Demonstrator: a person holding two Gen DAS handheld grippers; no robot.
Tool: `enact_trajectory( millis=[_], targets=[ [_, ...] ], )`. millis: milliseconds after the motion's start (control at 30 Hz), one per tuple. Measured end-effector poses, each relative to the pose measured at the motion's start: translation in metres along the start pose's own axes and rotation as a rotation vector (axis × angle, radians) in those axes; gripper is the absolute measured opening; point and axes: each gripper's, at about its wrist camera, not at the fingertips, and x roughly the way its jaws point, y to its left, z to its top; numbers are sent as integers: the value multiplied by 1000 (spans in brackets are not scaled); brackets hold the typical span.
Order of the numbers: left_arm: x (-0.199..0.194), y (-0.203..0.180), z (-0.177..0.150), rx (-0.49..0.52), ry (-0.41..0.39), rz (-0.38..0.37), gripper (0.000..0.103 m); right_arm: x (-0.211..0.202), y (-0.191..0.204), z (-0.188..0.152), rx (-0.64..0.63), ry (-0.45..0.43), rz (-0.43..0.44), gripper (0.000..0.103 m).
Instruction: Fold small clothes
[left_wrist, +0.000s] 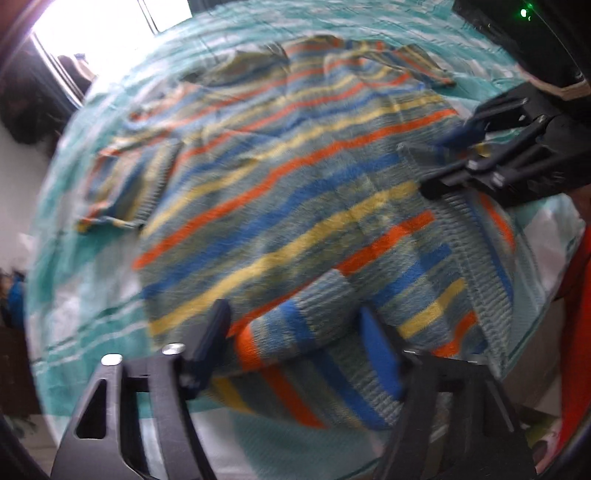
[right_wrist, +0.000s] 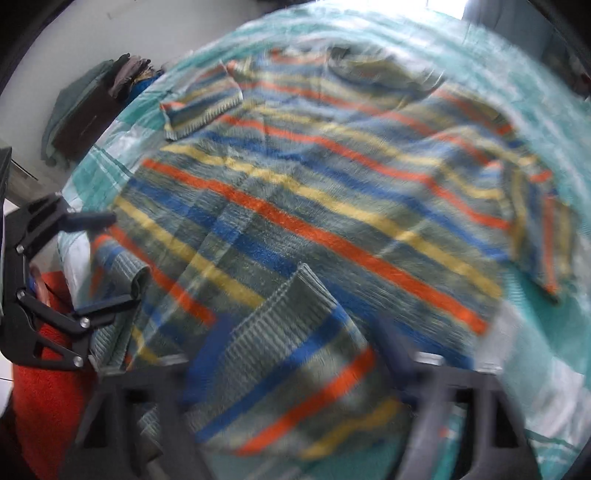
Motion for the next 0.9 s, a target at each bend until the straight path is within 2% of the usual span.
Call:
enact_trajectory(
  millis=[33, 67, 100, 267, 333, 400, 467, 533, 567, 633, 700, 767, 800, 867, 900],
  targets=[
    [1, 2, -1, -20, 3, -43, 30, 2, -2, -1, 3, 9, 21, 30],
    [-2, 4, -4, -35, -15, -63, 20, -4, -4, -7, 2, -12, 40, 16],
    [-8, 4, -7, -34, -44, -69, 11, -13, -5, -13, 2, -34, 60, 12],
    [-64, 15, -57, -42, -173, -172, 9, -86, -10, -90, 12, -156, 145, 12],
    [-82, 26, -87, -63, -190, -151, 14, -108, -19, -129, 30, -181, 132, 11],
    [-85, 37, -105, -97, -155, -126, 20, -112, -30, -169, 53, -162, 51, 13],
    [-82, 49, -127, -151, -102, -106, 29, -108, -42, -190, 98, -120, -27, 18],
    [-82, 58, -143, -233, -78, -93, 52, -105, -56, -214, 185, -100, -47, 31],
    [-83, 64, -147, -293, -88, -104, 57, -106, -61, -220, 225, -110, -43, 34],
    [-84, 74, -150, -419, -126, -155, 74, -116, -70, -229, 320, -168, 7, 52],
    [-77, 78, -144, -533, -156, -225, 76, -122, -73, -231, 404, -240, 91, 64],
    [-62, 72, -134, -593, -138, -270, 76, -113, -77, -225, 477, -284, 217, 65],
    [-55, 68, -132, -599, -123, -270, 76, -102, -79, -221, 513, -285, 260, 65],
    [-38, 54, -123, -600, -78, -262, 74, -73, -79, -212, 571, -251, 276, 65],
    [-33, 47, -120, -604, -62, -256, 65, -60, -79, -209, 590, -226, 287, 64]
  ],
)
